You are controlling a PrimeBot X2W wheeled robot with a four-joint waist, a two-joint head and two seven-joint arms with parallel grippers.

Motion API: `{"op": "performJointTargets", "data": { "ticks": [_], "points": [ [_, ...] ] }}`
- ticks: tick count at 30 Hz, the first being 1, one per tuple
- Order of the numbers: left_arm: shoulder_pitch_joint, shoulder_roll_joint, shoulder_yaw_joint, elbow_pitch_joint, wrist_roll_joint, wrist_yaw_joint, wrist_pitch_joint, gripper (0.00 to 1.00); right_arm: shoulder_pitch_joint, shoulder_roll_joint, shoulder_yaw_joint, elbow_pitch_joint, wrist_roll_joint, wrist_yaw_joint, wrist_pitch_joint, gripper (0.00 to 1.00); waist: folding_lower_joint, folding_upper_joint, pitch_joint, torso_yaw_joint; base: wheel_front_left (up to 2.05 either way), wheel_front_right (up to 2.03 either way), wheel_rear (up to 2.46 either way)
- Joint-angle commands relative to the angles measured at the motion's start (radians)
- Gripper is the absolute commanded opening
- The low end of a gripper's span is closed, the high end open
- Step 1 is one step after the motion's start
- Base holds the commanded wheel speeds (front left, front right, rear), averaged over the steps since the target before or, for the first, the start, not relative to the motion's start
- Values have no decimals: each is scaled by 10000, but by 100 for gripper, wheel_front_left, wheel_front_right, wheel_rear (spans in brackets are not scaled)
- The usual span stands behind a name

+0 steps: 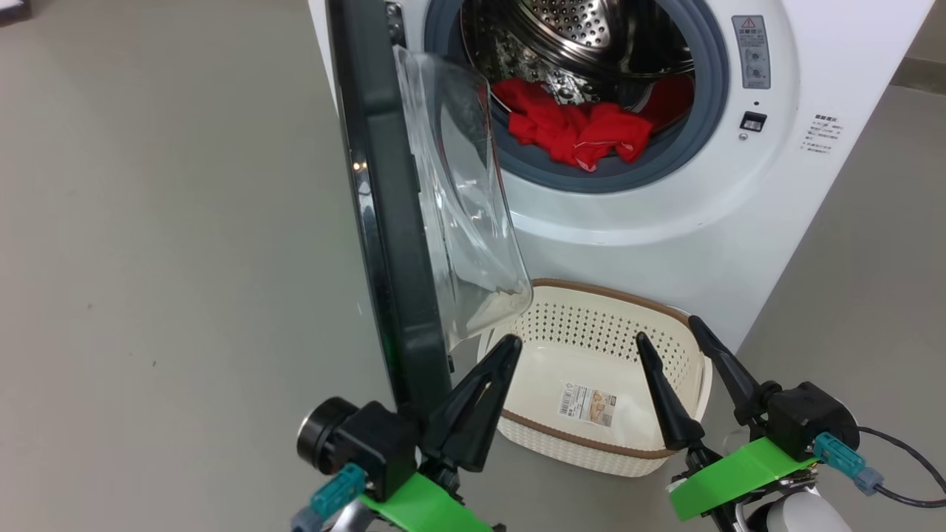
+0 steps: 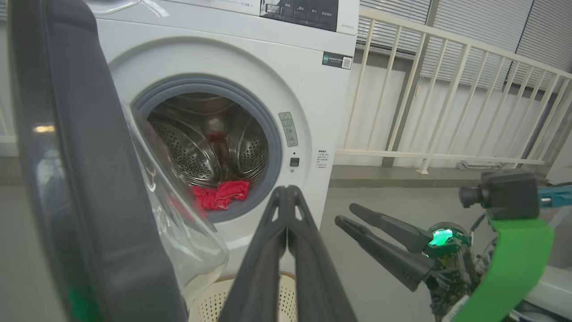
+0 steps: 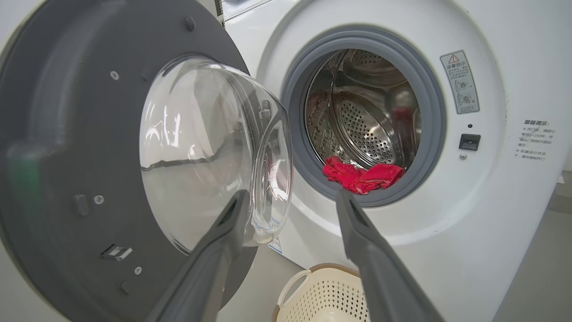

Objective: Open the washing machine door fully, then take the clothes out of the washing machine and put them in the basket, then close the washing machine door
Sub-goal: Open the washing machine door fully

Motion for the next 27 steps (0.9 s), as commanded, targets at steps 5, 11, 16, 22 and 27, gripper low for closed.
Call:
{"op": "performJointTargets", "data": {
  "ticks": [5,11,16,22,27],
  "points": [
    [-444,174,473,709,88,88,-366,0,-302,20,302,-209,-63,63,-65,100,0,0,34,-129,0,0,0],
    [-613,243,737,1646,116,240,-897,0,-273,20,224,-150,-215,63,-65,100,0,0,91,-180,0,0,0],
    [-705,275,918,2066,123,431,-1165,0,-242,20,168,-121,-283,63,-65,100,0,0,89,-99,0,0,0],
    [-679,356,1194,2353,-56,596,-1275,0,-203,20,135,-109,-327,63,-65,100,0,0,80,183,0,0,0],
    [-615,519,1478,2386,-162,793,-1333,0,-222,20,171,-127,-322,63,-65,100,0,0,131,417,0,0,0]
  ]
}}
